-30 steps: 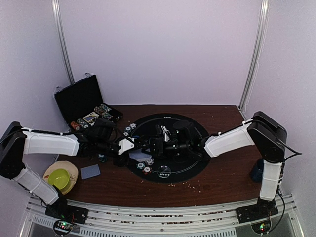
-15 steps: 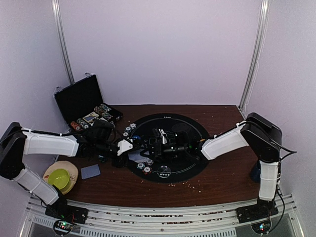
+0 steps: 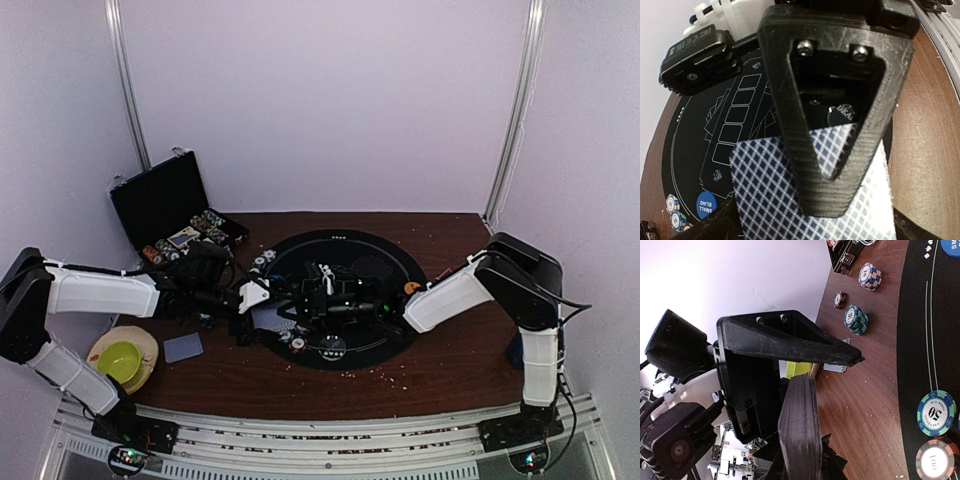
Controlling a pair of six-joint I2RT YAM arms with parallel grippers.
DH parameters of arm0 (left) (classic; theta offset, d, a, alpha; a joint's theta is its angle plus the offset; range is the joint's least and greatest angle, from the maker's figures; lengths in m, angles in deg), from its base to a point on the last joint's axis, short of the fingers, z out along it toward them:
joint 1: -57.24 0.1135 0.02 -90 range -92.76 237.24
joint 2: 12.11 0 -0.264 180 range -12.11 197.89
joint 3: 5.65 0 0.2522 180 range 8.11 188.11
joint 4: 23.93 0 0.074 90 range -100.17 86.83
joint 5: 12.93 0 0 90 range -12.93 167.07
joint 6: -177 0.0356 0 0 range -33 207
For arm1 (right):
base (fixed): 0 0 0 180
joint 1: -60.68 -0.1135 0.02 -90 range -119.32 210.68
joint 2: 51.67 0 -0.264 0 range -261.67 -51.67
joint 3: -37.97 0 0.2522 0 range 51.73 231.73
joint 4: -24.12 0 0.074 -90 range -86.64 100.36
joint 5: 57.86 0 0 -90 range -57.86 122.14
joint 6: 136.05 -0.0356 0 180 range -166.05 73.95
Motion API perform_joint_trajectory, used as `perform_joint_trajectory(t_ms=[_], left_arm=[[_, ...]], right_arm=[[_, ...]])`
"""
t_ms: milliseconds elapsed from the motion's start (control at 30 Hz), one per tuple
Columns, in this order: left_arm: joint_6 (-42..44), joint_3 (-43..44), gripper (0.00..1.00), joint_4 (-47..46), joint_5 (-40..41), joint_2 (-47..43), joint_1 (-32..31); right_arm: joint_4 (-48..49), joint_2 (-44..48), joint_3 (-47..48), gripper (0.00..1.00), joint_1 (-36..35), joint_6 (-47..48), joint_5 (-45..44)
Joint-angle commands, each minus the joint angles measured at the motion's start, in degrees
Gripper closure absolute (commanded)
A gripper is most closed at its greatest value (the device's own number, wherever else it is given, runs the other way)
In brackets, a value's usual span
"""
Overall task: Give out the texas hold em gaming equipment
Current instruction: Pass from the left arm to the right, then pass from the right arm to the left
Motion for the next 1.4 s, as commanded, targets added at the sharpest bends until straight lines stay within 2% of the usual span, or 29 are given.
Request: perform_joint_trajectory(t_ms=[0, 133, 467, 733, 1067, 1233, 1367], left_arm=[[0.01, 1.35, 0.07, -1.73, -1.22, 1.02, -0.05], [0.38, 1.77, 0.14, -1.06, -1.45, 1.68, -0.1], [0.75, 2.03, 0.14, -0.26, -2.74, 1.94, -0.03], [1.25, 2.55, 0.18, 0.72, -3.39, 2.79, -0.04], [1.6, 3.24, 0.15, 1.32, -2.95, 4.51, -0.03], [1.8, 3.44, 0.1, 1.69, -3.01, 4.95, -0.03], [2.09, 3.65, 0.11, 2.04, -2.96, 5.39, -0.08]], right_arm=[[2.57, -0.26, -0.14, 1.0, -0.1, 0.11, -0.81], [0.97, 0.08, -0.04, 1.0, -0.15, 1.14, -1.17], [-1.78, -1.25, 1.18, 1.0, -0.14, 2.51, -2.11], [-2.03, -1.68, 1.57, 1.0, -0.1, 2.65, -2.07], [-0.41, -2.22, 1.74, 1.0, -0.18, 1.51, -1.16], [-0.06, -2.24, 1.67, 1.0, -0.14, 1.3, -1.07], [0.17, -2.18, 1.65, 1.0, -0.18, 1.04, -0.99]])
